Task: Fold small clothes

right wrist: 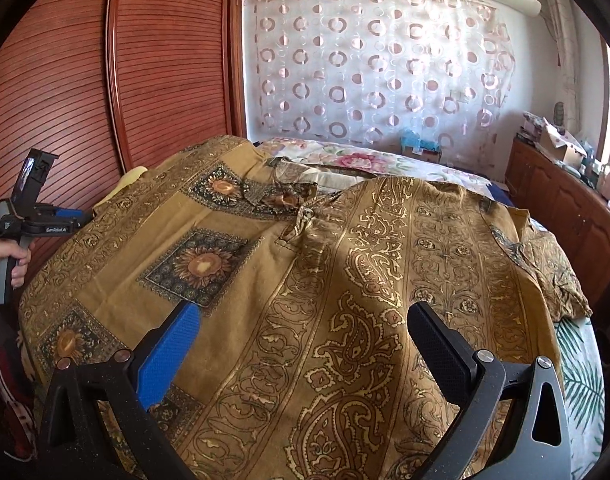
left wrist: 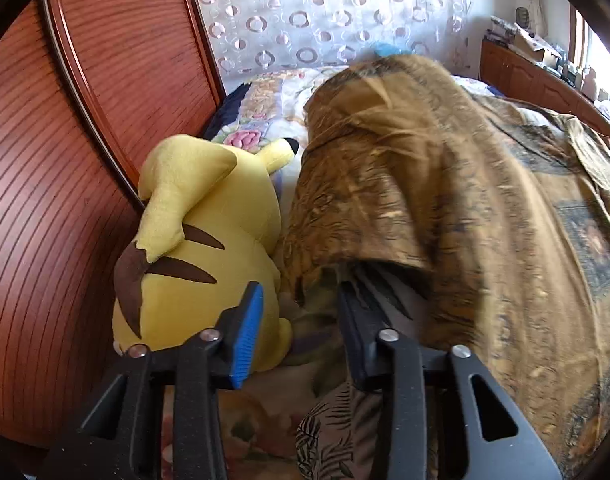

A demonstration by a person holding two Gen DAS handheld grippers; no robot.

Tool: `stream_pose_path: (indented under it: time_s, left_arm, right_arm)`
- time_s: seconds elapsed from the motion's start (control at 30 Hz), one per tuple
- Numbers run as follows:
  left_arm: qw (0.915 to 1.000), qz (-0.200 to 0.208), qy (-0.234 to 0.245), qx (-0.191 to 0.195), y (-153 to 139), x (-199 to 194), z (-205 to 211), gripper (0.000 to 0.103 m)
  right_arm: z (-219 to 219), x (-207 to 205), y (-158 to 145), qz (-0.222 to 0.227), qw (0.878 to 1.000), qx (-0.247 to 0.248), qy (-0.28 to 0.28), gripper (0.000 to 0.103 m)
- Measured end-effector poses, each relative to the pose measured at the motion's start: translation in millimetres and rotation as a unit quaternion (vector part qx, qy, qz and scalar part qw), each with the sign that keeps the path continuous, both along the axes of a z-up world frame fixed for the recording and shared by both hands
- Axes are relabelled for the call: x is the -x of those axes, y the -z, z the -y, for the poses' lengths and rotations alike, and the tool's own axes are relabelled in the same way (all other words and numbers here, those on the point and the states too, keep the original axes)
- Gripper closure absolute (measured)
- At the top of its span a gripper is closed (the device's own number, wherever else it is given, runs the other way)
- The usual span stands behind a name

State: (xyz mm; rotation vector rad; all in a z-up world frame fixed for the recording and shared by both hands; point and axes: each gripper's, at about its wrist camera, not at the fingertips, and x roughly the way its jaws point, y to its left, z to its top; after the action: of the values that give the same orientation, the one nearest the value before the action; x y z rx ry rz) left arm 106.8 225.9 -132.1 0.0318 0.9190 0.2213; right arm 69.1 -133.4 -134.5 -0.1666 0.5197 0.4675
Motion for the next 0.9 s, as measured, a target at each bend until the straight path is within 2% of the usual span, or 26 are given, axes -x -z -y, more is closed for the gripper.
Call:
stream_pose_path:
  time_s: [0.1, 0.2, 0.3, 0.37, 0.43, 0.53, 0.63, 0.73, 0.9]
  left_arm:
    - [1.0000, -0.009, 0.001, -0.004, 6.5, -9.9, -6.0, 0.070]
    - [0.9999, -0.014, 0.003, 0.008, 11.9, -18.0, -11.4, 0.070]
    - [1.0000, -0.008, 0.003, 0.003, 9.6, -20.2, -10.6, 0.084]
    - [1.0000, 0.001, 0.005, 0.008, 3.5, -19.0, -11.3, 0.100]
    - [0.9998, 0.017, 0.003, 0.009, -5.4, -16.9, -11.8, 0.100]
    - [0.9985, 0.055, 0.001, -0.004, -38.2, -13.8, -6.0, 0.101]
    - [0.9952, 0.093, 0.024, -0.018, -71.8, -12.3, 11.3, 0.101]
    - [0.9878, 0.132, 0.070, -0.043, -109.9, -8.1, 49.3, 0.101]
    - [0.9756, 0.152, 0.145, -0.065, -130.6, 0.3, 107.3, 0.101]
  right_arm:
    - [1.9, -0.3, 0.2, -0.003, 1.000, 0.004, 0.002, 0.000]
    - [4.0, -1.8, 0.9, -0.014, 1.000, -0.002, 0.002, 0.000]
    - [5.6, -3.1, 0.9, -0.019, 1.000, -0.002, 0.001, 0.000]
    - [5.7, -2.9, 1.1, -0.019, 1.000, 0.001, 0.001, 0.000]
    - [5.0, -2.1, 1.1, -0.019, 1.000, 0.003, 0.001, 0.000]
    - [6.7, -2.8, 0.9, -0.018, 1.000, 0.003, 0.002, 0.000]
    - [9.7, -5.3, 1.0, -0.016, 1.000, 0.005, 0.006, 0.000]
    - [14.9, -5.0, 0.9, -0.012, 1.000, 0.009, 0.014, 0.000]
    - [28.9, -5.6, 1.7, -0.018, 0.999, 0.005, 0.026, 0.000]
